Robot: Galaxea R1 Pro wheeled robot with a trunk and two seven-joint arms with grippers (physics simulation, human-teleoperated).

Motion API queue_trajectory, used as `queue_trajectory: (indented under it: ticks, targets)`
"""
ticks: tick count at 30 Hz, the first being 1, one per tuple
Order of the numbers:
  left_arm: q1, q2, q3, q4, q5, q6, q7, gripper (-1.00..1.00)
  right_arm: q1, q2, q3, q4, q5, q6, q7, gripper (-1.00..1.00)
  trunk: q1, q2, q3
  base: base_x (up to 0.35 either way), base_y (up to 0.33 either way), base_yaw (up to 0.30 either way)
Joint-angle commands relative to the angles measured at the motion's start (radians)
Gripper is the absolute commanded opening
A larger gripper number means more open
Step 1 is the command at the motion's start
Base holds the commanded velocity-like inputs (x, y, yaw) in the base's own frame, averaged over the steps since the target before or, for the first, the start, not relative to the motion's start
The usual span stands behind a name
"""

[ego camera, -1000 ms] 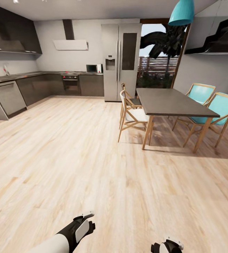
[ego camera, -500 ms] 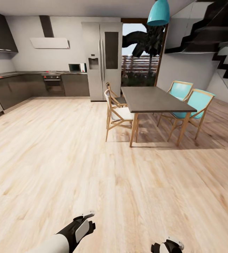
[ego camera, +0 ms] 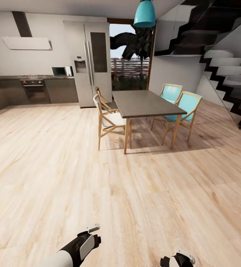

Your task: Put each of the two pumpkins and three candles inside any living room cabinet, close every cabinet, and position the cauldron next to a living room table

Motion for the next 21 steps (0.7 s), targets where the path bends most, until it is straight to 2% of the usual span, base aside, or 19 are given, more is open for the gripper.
queue_trajectory:
  ticks: [1, 11, 21]
  targets:
    - [0.0, 0.0, -0.009, -0.003, 0.008, 0.007, 0.007, 1.0, 0.0, 0.0, -0.001, -0.001, -0.009, 0.002, -0.007, 1.0, -0.004, 0.007, 0.002, 0.0, 0.0, -0.279]
    - [0.0, 0.002, -0.009, -0.003, 0.007, 0.009, 0.008, 1.0, 0.0, 0.0, -0.001, -0.001, -0.008, 0.002, -0.007, 1.0, -0.042, 0.077, 0.034, 0.0, 0.0, -0.256]
    - [0.001, 0.002, -0.009, -0.003, 0.007, 0.01, 0.007, 1.0, 0.0, 0.001, -0.001, -0.001, -0.007, -0.004, -0.007, 1.0, -0.081, 0.147, 0.065, 0.0, 0.0, -0.035]
